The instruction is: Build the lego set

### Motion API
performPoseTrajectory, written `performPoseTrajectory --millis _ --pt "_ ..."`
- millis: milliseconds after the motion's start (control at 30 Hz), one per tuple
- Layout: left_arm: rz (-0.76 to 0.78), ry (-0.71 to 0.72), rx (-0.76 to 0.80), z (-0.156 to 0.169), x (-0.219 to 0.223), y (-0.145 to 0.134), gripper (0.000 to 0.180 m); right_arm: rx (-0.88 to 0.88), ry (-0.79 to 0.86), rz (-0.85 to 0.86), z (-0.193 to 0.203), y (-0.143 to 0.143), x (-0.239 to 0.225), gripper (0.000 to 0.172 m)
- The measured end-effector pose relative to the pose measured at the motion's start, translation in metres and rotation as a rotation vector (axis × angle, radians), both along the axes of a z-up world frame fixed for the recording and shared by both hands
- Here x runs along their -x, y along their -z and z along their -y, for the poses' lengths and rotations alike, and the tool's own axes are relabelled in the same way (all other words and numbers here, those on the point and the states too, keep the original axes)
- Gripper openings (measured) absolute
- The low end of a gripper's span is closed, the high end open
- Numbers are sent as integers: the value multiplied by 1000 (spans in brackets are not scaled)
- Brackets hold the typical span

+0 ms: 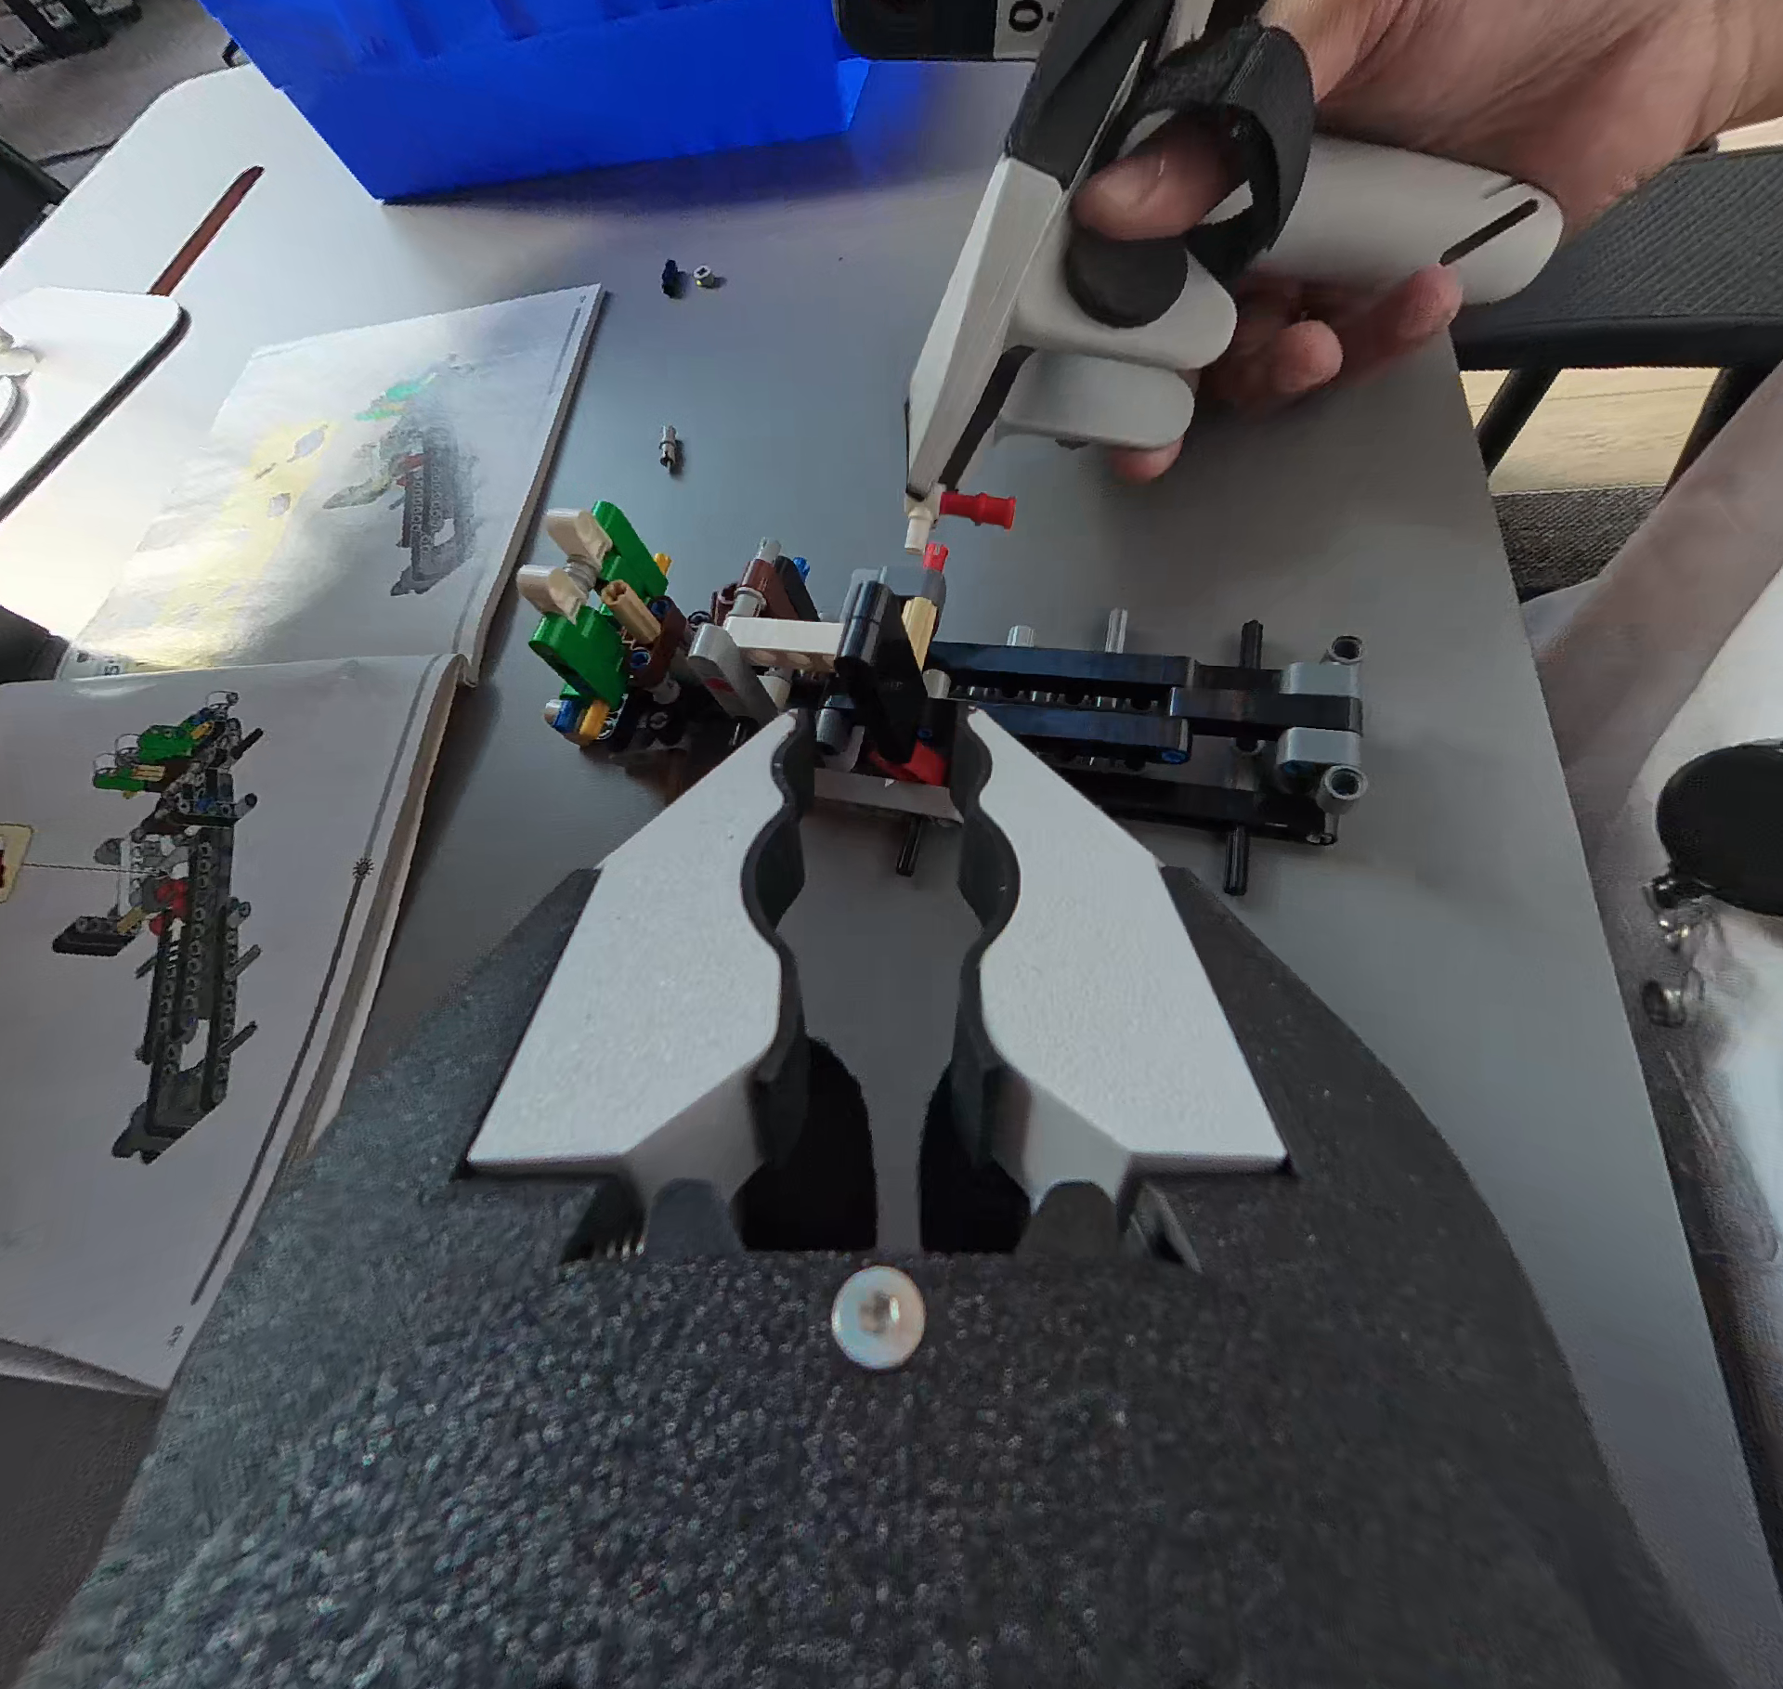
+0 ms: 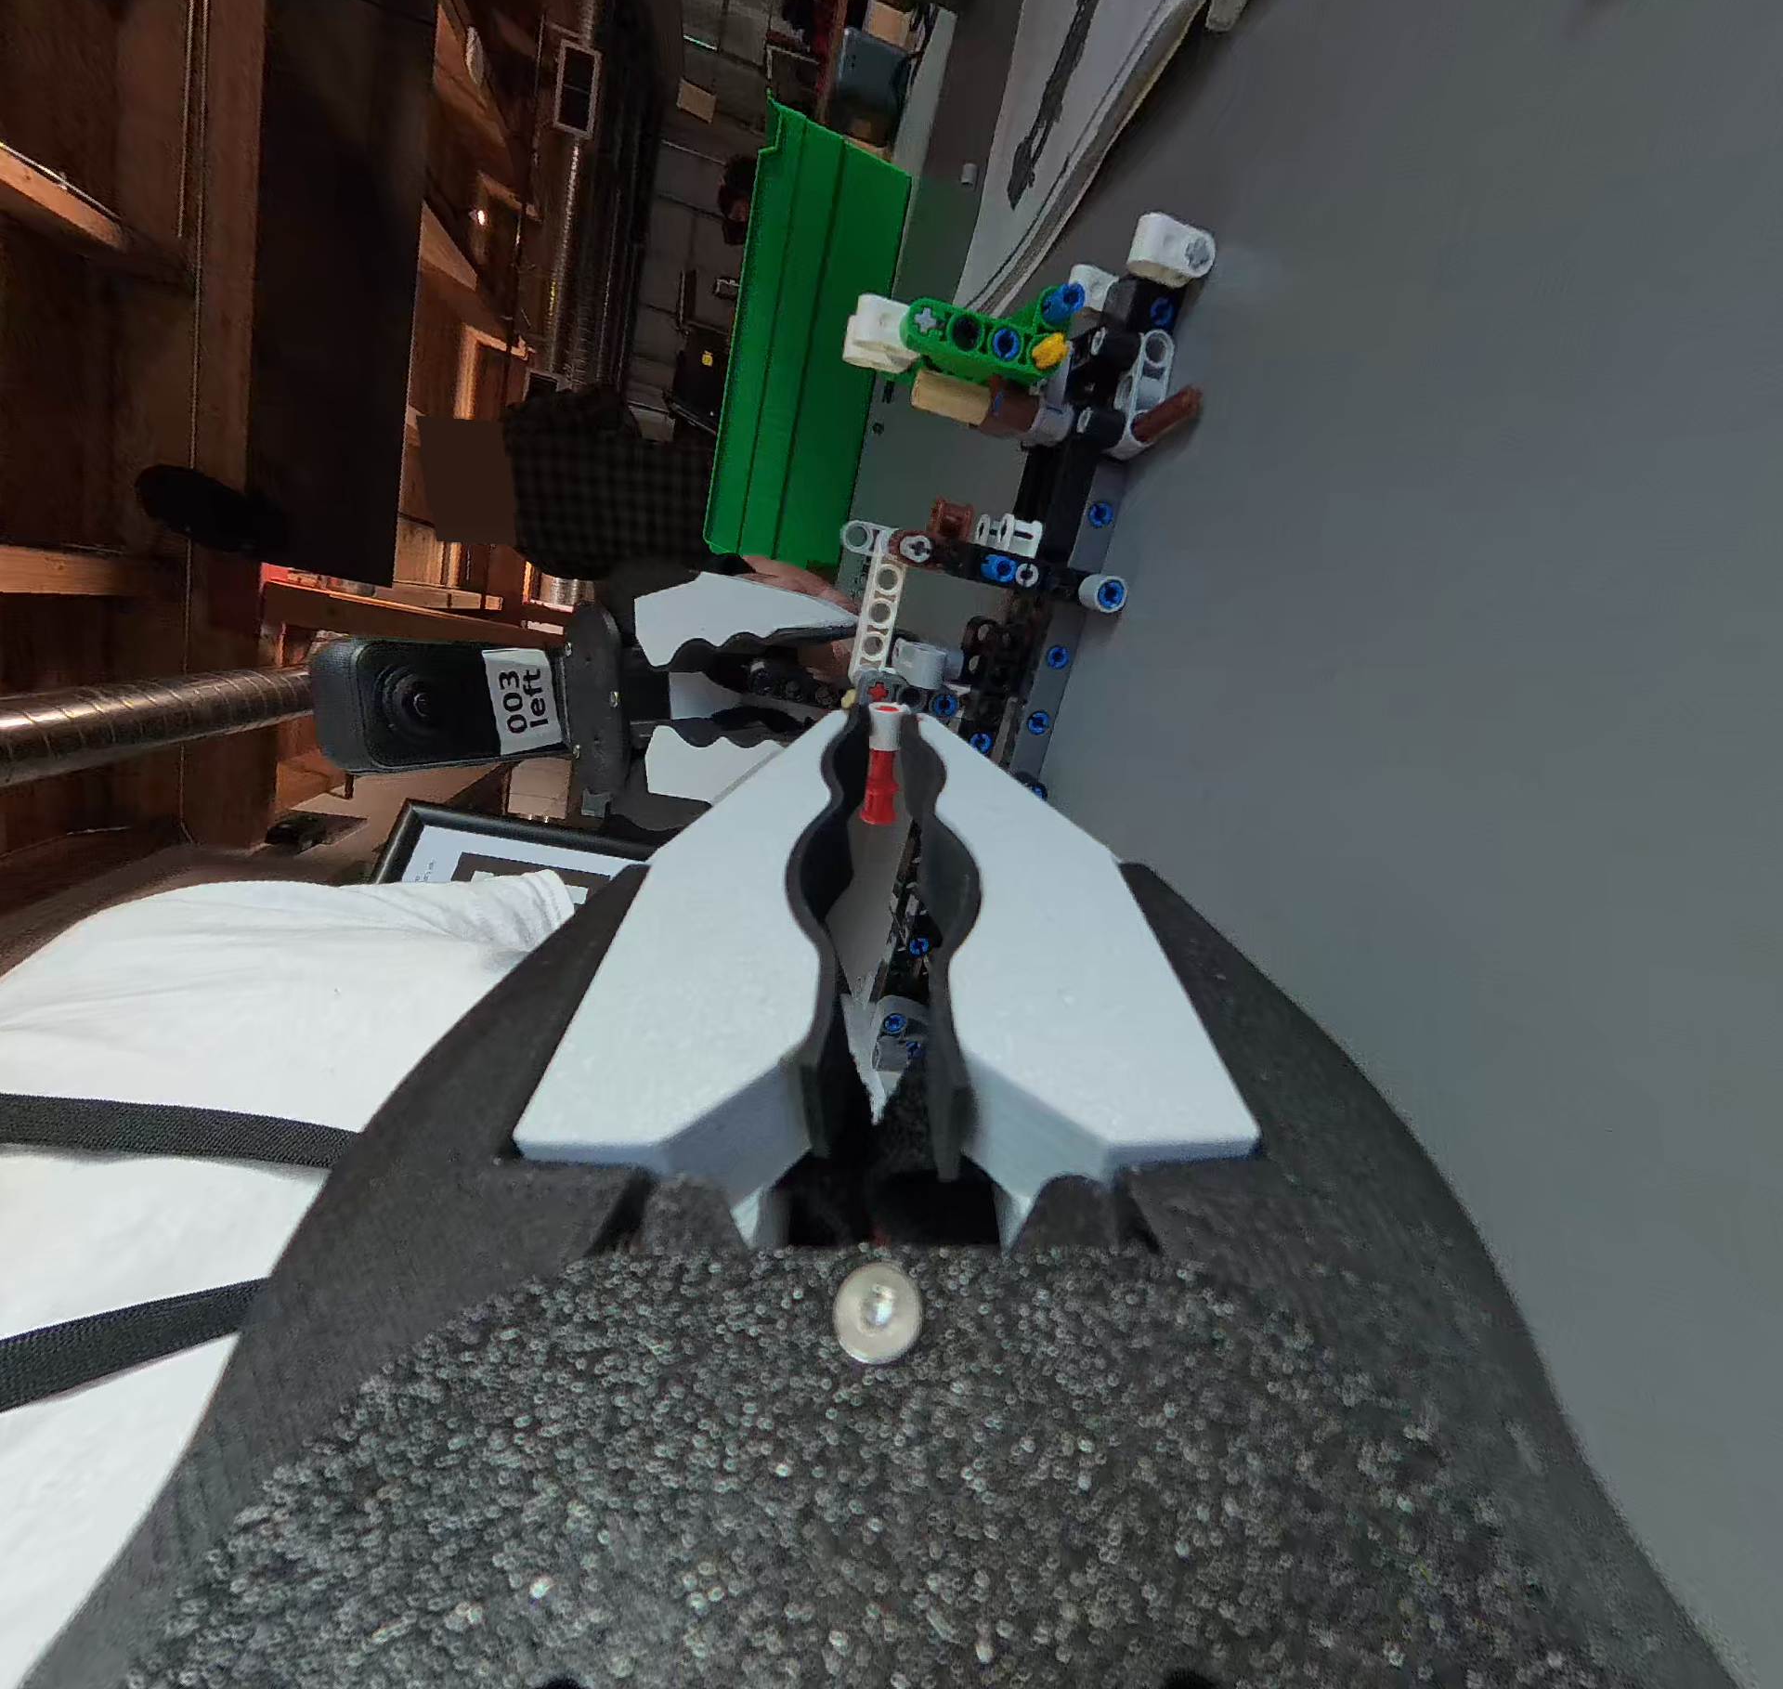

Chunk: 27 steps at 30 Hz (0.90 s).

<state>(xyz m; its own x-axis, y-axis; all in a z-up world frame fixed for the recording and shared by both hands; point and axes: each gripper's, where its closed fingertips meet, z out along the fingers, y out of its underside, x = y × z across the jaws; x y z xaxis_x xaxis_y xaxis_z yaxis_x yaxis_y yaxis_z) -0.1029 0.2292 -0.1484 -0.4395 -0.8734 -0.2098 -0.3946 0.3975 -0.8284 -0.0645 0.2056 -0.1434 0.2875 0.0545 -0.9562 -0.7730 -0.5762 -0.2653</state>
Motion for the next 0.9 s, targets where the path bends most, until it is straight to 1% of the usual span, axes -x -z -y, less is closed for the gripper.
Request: performPoseTrajectory --millis 100,200,400,900 --pt "-12 -20 70 1 -5 4 26 29 4 -10 -4 4 3 5" --pt "-38 -40 115 0 -10 9 25 52 -2 -58 -9 6 6 5" --pt "-66 -43 144 -1 -12 11 24 70 -27 -120 -10 7 6 5" --pt "-102 -16 205 3 -12 12 24 92 -51 -201 -8 8 7 5"
